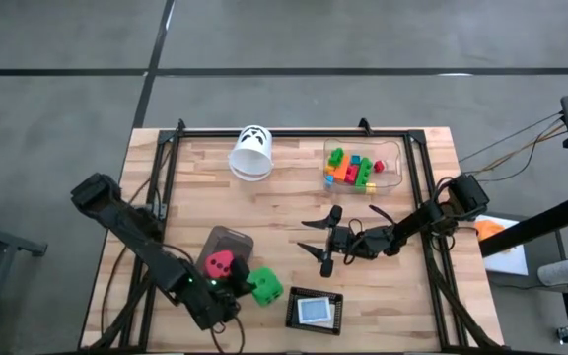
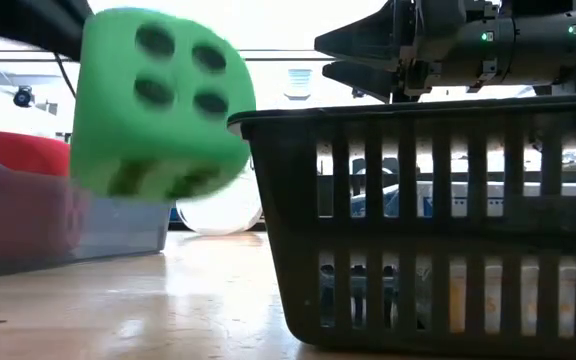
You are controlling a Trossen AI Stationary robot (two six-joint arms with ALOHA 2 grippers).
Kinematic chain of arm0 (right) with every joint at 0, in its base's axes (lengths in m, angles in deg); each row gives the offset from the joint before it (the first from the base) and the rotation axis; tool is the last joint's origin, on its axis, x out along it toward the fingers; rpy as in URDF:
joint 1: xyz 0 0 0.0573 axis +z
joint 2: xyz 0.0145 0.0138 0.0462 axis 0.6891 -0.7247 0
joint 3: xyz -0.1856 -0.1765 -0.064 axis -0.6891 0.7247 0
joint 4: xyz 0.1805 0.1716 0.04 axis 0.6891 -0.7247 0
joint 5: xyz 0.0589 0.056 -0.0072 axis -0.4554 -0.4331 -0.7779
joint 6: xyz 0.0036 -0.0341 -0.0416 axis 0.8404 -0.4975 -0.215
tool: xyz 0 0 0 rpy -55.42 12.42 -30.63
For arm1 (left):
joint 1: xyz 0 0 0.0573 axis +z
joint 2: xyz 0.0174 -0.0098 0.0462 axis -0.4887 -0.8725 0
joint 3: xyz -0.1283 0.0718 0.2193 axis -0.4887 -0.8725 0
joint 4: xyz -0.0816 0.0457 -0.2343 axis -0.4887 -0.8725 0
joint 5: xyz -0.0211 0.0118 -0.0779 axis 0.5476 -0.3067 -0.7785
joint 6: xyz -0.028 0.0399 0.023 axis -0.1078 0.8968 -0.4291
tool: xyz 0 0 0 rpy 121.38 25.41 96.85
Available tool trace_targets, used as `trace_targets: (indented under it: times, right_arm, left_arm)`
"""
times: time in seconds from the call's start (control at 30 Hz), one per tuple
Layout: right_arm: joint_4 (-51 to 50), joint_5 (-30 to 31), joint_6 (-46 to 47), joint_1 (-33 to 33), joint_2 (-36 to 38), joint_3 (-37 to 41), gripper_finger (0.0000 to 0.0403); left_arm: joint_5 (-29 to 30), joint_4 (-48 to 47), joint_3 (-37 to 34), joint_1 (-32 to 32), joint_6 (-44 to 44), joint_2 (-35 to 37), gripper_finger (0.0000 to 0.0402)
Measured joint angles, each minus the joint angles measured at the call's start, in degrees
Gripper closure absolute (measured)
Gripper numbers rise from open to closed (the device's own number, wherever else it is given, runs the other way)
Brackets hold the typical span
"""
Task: Pick & Place Toys
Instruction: Put the green die into the gray bin
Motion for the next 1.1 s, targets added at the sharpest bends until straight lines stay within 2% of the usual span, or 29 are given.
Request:
trace_targets:
  times: [0.1,0.27,0.43,0.6,0.93,1.1]
  right_arm:
    - [0.0,0.0,0.0,0.0,0.0,0.0,0.0127]
    - [0.0,0.0,0.1,0.0,0.0,0.0,0.0127]
    - [0.0,0.0,0.1,0.0,0.0,0.0,0.0127]
    - [0.0,0.0,0.1,0.0,0.0,0.0,0.0127]
    - [0.0,0.0,0.4,0.0,0.0,0.0,0.0127]
    - [0.0,0.1,0.4,0.0,0.0,0.0,0.0127]
  left_arm:
    - [0.6,-1.5,0.1,0.0,-0.2,3.3,0.0398]
    - [5.4,-11.7,0.3,0.0,-4.9,9.0,0.0401]
    - [7.8,-26.4,1.9,-0.5,-15.2,14.0,0.0400]
    - [8.0,-40.9,2.8,-2.5,-27.6,15.5,0.0400]
    - [8.9,-45.9,2.9,-8.7,-37.6,15.1,0.0400]
    - [6.0,-47.0,2.9,-10.0,-39.3,14.4,0.0400]
